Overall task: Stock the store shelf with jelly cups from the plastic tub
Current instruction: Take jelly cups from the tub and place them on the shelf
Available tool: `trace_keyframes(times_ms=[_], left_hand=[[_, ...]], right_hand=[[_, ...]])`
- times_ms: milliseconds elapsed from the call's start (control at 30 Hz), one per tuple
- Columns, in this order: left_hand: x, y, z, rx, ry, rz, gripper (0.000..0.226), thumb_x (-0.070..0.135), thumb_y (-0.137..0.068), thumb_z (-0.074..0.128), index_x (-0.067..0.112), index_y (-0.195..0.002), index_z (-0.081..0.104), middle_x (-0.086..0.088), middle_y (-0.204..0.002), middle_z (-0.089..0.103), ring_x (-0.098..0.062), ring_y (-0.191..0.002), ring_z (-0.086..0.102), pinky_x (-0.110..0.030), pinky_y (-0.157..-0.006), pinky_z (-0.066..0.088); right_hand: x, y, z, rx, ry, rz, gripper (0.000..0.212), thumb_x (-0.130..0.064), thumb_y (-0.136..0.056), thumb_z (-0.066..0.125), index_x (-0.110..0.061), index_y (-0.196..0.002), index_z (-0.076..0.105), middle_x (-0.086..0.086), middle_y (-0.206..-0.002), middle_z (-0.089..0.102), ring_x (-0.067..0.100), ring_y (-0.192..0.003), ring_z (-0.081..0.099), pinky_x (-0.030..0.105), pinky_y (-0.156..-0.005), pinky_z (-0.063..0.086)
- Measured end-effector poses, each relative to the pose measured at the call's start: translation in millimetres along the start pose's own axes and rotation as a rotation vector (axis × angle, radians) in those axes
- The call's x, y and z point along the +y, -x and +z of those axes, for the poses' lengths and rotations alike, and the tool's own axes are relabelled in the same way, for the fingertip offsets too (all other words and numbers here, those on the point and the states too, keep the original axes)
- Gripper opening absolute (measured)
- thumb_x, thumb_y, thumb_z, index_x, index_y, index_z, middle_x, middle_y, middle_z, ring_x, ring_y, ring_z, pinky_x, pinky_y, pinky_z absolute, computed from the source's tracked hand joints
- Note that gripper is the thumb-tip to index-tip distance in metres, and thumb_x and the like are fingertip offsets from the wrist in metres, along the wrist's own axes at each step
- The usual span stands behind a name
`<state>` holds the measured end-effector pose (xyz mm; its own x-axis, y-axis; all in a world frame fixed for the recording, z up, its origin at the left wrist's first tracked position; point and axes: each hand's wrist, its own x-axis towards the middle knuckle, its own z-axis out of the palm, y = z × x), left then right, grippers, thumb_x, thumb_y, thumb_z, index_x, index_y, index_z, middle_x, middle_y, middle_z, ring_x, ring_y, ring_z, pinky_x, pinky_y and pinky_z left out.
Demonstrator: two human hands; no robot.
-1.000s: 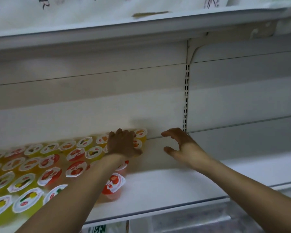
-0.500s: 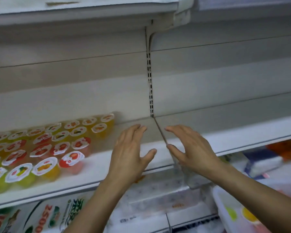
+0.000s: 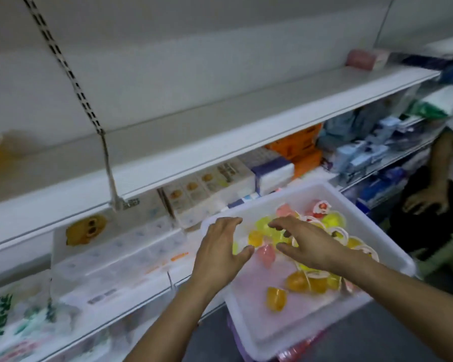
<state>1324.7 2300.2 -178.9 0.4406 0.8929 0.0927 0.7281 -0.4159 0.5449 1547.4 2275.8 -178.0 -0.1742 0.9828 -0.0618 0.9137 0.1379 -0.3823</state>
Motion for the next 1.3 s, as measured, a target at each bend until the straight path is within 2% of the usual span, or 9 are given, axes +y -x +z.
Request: trace_keyframes(times_ms=[100, 233, 367, 600, 733, 967, 1067, 1167, 1300], left_hand=[[14, -1, 46, -0.143, 0.085, -0.097, 0.06, 0.042, -0.086, 0.064, 0.026, -0.14, 0.041, 0.005, -0.139, 0.042, -0.013, -0.126, 0.041, -0.017, -0.094, 0.031], [19, -4, 93, -0.314, 0.039, -0.216, 0.063, 0.047, -0.086, 0.062, 0.026, -0.141, 0.039, 0.0, -0.137, 0.046, -0.019, -0.123, 0.047, -0.028, -0.095, 0.041], [20, -8, 129, -0.483, -0.181, -0.336, 0.068, 0.057, -0.085, 0.057, 0.022, -0.14, 0.037, -0.003, -0.133, 0.049, -0.025, -0.119, 0.05, -0.036, -0.092, 0.043], [23, -3, 170, -0.587, -0.169, -0.4, 0.066, 0.056, -0.08, 0.064, 0.017, -0.129, 0.042, -0.006, -0.126, 0.051, -0.025, -0.115, 0.053, -0.032, -0.083, 0.043], [20, -3, 172, -0.555, -0.107, -0.403, 0.056, 0.042, -0.082, 0.066, 0.016, -0.127, 0.045, -0.007, -0.127, 0.05, -0.026, -0.115, 0.052, -0.033, -0.09, 0.045], [17, -4, 111, -0.306, 0.036, -0.41, 0.057, 0.042, -0.077, 0.071, 0.023, -0.126, 0.049, 0.001, -0.125, 0.054, -0.022, -0.109, 0.056, -0.026, -0.081, 0.041], [16, 3, 67, -0.153, 0.1, -0.434, 0.056, 0.041, -0.075, 0.072, 0.025, -0.125, 0.05, 0.004, -0.125, 0.055, -0.018, -0.107, 0.057, -0.024, -0.079, 0.04], [11, 16, 24, -0.017, 0.138, -0.459, 0.057, 0.04, -0.075, 0.073, 0.027, -0.126, 0.05, 0.005, -0.127, 0.054, -0.016, -0.11, 0.056, -0.024, -0.085, 0.042], [0, 32, -37, 0.16, 0.147, -0.471, 0.063, 0.035, -0.075, 0.074, 0.026, -0.132, 0.049, 0.004, -0.131, 0.053, -0.016, -0.115, 0.054, -0.025, -0.092, 0.042]], right_hand=[[40, 23, 16, -0.166, 0.079, 0.081, 0.049, -0.035, -0.089, 0.06, -0.03, -0.136, 0.044, -0.006, -0.136, 0.049, 0.013, -0.121, 0.049, 0.031, -0.094, 0.045], [62, 29, 41, -0.314, 0.264, 0.084, 0.051, -0.032, -0.089, 0.059, -0.024, -0.137, 0.045, -0.001, -0.137, 0.049, 0.019, -0.125, 0.043, 0.033, -0.097, 0.042], [70, 18, 68, -0.386, 0.539, -0.017, 0.049, -0.03, -0.086, 0.06, -0.016, -0.131, 0.049, 0.007, -0.128, 0.052, 0.027, -0.122, 0.041, 0.039, -0.094, 0.041], [75, 17, 98, -0.443, 0.762, -0.063, 0.034, -0.022, -0.092, 0.052, -0.008, -0.123, 0.054, 0.012, -0.125, 0.054, 0.031, -0.129, 0.034, 0.048, -0.106, 0.025], [74, 18, 96, -0.393, 0.681, -0.025, 0.038, -0.026, -0.086, 0.058, -0.01, -0.121, 0.052, 0.01, -0.122, 0.057, 0.03, -0.125, 0.039, 0.044, -0.103, 0.028], [58, 17, 65, -0.188, 0.311, 0.135, 0.055, -0.051, -0.079, 0.06, -0.021, -0.123, 0.048, -0.001, -0.113, 0.063, 0.024, -0.108, 0.057, 0.037, -0.092, 0.038], [31, 14, 41, -0.052, 0.126, 0.132, 0.057, -0.054, -0.079, 0.059, -0.02, -0.121, 0.04, -0.005, -0.091, 0.063, 0.024, -0.095, 0.061, 0.031, -0.072, 0.04], [-1, 4, 18, 0.016, -0.053, 0.096, 0.046, -0.056, -0.08, 0.058, -0.024, -0.107, 0.037, -0.01, -0.077, 0.055, 0.022, -0.078, 0.059, 0.03, -0.054, 0.037], [-56, -20, -13, 0.058, -0.263, 0.005, 0.038, -0.055, -0.079, 0.062, -0.029, -0.098, 0.042, -0.007, -0.079, 0.057, 0.019, -0.074, 0.058, 0.038, -0.065, 0.049]])
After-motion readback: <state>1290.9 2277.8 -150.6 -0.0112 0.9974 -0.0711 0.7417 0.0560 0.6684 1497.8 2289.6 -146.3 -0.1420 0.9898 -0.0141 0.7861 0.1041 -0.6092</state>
